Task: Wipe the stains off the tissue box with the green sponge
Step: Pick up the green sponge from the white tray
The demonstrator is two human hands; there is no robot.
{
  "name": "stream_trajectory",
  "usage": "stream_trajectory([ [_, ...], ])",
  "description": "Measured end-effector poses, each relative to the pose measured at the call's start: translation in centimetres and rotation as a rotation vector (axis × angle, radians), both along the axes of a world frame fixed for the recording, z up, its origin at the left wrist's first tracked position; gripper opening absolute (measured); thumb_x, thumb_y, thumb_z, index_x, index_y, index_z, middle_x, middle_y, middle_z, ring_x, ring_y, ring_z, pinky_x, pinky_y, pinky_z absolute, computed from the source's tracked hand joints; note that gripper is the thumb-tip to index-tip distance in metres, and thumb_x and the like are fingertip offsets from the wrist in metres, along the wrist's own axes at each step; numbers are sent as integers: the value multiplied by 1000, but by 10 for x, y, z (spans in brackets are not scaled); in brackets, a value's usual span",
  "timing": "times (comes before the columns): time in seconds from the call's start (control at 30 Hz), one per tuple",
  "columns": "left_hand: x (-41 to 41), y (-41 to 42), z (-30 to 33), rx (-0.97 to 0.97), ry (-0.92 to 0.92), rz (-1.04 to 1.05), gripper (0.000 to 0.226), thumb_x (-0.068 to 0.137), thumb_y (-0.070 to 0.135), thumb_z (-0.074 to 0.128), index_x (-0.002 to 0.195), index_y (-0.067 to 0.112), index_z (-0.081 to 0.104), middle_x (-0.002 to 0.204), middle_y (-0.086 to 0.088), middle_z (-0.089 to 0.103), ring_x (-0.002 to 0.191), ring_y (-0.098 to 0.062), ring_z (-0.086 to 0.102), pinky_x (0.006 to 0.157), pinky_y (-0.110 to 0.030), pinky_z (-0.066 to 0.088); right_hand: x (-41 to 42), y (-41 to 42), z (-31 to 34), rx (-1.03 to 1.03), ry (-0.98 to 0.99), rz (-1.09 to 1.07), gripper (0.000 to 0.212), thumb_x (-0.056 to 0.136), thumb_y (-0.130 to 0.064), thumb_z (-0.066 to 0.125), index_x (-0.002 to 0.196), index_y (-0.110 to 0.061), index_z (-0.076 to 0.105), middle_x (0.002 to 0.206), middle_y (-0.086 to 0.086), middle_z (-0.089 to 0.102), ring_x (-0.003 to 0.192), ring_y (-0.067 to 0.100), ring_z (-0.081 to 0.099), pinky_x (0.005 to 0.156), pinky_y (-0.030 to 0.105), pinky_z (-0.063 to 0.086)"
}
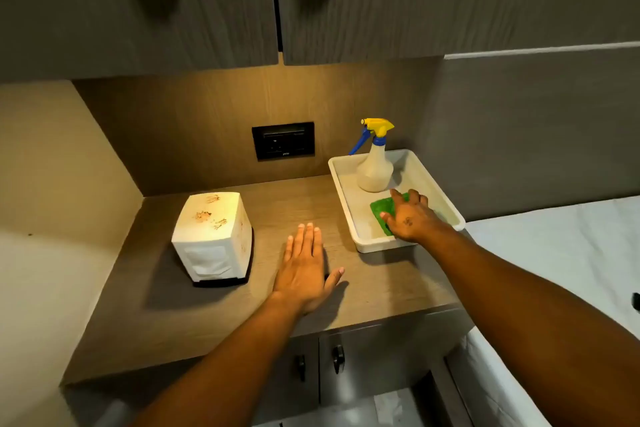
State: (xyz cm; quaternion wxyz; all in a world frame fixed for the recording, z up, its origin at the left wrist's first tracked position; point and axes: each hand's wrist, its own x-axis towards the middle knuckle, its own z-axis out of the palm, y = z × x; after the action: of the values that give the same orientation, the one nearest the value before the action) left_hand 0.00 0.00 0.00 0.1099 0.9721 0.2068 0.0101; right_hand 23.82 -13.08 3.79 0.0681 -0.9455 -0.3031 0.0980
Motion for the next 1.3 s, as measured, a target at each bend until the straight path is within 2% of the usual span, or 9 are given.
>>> stream_trajectory([
  [0.13,17,10,-11,-50,25,22,96,97,70,27,158,9,-13,168,-11,-16,153,-26,-21,126,-47,-5,19,13,-15,-184,125,38,88,89,-71,36,155,-30,-5,164,14,-7,149,43,0,115,63,12],
  [0.2,18,10,-14,-73,32,25,95,96,70,26,159,10,-12,169,-11,-15,153,-26,-21,126,-46,-6,22,15,-17,-206,156,36,96,84,-79,37,154,-33,-10,164,13,-15,149,43,-8,115,63,7],
  [0.27,20,11,-18,-84,35,30,95,96,70,25,159,10,-10,169,-11,-14,154,-26,-20,125,-46,-7,23,17,-18,-231,176,41,99,82,-81,36,154,-33,-12,164,13,-17,149,43,-9,116,62,6],
  [0.47,33,10,-32,-76,11,68,95,93,73,17,160,10,-5,170,-11,-9,155,-24,-16,125,-44,-8,37,22,-32,-243,169,80,85,91,-72,27,155,-31,-10,165,12,-8,150,42,2,116,60,12],
  [0.63,37,15,-39,-44,20,81,98,90,78,13,160,11,-4,170,-9,-9,154,-23,-17,122,-42,-13,45,28,-38,-281,74,130,75,92,-68,28,153,-31,7,156,13,20,138,40,29,109,58,29],
  [0.73,38,16,-39,-57,51,74,99,89,79,12,160,12,-6,169,-9,-12,154,-24,-20,122,-43,-13,48,29,-37,-216,80,138,67,94,-64,31,150,-32,16,148,12,29,130,37,37,107,56,36],
  [0.93,37,30,-6,29,84,50,103,89,81,10,158,8,-12,167,-15,-18,153,-28,-22,122,-45,-14,48,31,-9,-51,156,129,62,96,-58,35,150,-35,14,147,13,25,128,39,38,108,60,35],
  [1.1,26,34,48,80,-37,65,100,93,77,19,159,8,-9,167,-15,-16,153,-27,-20,124,-45,-11,27,54,31,138,142,209,66,96,-54,44,153,-33,17,153,15,21,134,44,33,109,55,30],
  [1.3,1,50,101,181,-156,101,97,97,70,28,159,2,-1,169,-20,-6,155,-30,-12,125,-46,-6,-27,105,69,272,172,381,68,96,-53,45,154,-32,17,154,17,21,134,45,36,108,54,34],
])
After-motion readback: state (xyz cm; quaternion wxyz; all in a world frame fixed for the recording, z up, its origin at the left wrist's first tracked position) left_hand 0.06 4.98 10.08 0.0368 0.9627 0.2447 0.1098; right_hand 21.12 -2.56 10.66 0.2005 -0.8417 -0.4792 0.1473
